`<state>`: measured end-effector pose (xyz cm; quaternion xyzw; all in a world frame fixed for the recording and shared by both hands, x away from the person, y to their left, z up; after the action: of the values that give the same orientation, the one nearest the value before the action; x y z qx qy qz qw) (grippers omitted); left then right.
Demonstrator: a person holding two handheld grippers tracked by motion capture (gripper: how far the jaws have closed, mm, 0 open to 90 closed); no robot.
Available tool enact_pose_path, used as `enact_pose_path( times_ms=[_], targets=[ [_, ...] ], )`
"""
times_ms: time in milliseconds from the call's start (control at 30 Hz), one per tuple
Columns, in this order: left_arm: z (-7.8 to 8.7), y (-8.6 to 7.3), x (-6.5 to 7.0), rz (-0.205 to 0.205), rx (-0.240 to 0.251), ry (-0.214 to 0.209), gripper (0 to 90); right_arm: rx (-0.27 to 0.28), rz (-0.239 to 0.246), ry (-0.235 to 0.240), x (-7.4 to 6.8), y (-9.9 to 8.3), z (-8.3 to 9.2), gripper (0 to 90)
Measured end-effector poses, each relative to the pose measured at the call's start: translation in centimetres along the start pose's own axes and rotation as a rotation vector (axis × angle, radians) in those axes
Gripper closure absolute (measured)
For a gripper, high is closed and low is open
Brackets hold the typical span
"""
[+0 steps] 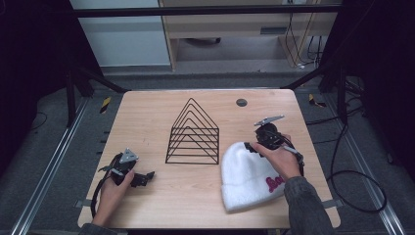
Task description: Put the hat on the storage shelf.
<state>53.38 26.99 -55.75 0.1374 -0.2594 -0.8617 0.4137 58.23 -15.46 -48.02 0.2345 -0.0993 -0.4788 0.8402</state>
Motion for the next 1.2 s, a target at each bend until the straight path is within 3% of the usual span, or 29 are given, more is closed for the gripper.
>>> enact_pose_path(
  times_ms=[167, 500, 700, 833, 900, 1033, 1200],
  targets=[
    [0.0, 0.0, 0.0, 0.000, 0.000, 0.000, 0.0, -0.027, 0.022, 0.037, -0.8, 0.2, -1.1, 33.0],
    [0.0, 0.0, 0.0, -0.003, 0.000, 0.000, 0.0, -0.109, 0.020, 0.027, -0.1, 0.1, -4.1, 39.3],
    [0.0, 0.0, 0.0, -0.004, 0.000, -0.002, 0.0, -0.133, 0.014, 0.055, -0.3, -0.4, -5.0, 50.3],
    [0.0, 0.0, 0.0, -0.003, 0.000, -0.002, 0.0, -0.132, 0.009, 0.047, -0.3, -0.7, -5.2, 51.5],
    [0.0, 0.0, 0.0, -0.003, 0.000, -0.002, 0.0, -0.134, 0.023, 0.055, -0.3, -0.7, -5.1, 56.5],
    [0.0, 0.0, 0.0, -0.004, 0.000, -0.002, 0.0, -0.133, 0.048, 0.067, -0.8, -0.6, -4.7, 75.4],
    [0.0, 0.0, 0.0, -0.005, 0.000, -0.001, 0.0, -0.093, 0.076, 0.057, -1.3, -0.5, -3.2, 81.4]
  ],
)
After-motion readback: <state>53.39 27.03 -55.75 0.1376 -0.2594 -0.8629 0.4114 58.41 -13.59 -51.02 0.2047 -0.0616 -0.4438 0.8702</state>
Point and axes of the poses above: each handheld gripper's, and its own axes: z roughly backward along the jaws, y roughly out of its top, x roughly to its right, the point moved 7 cm from there along -z, roughly forward along the jaws, and after that the axes turned 11 degrees about -x, right-handed, at the moved point
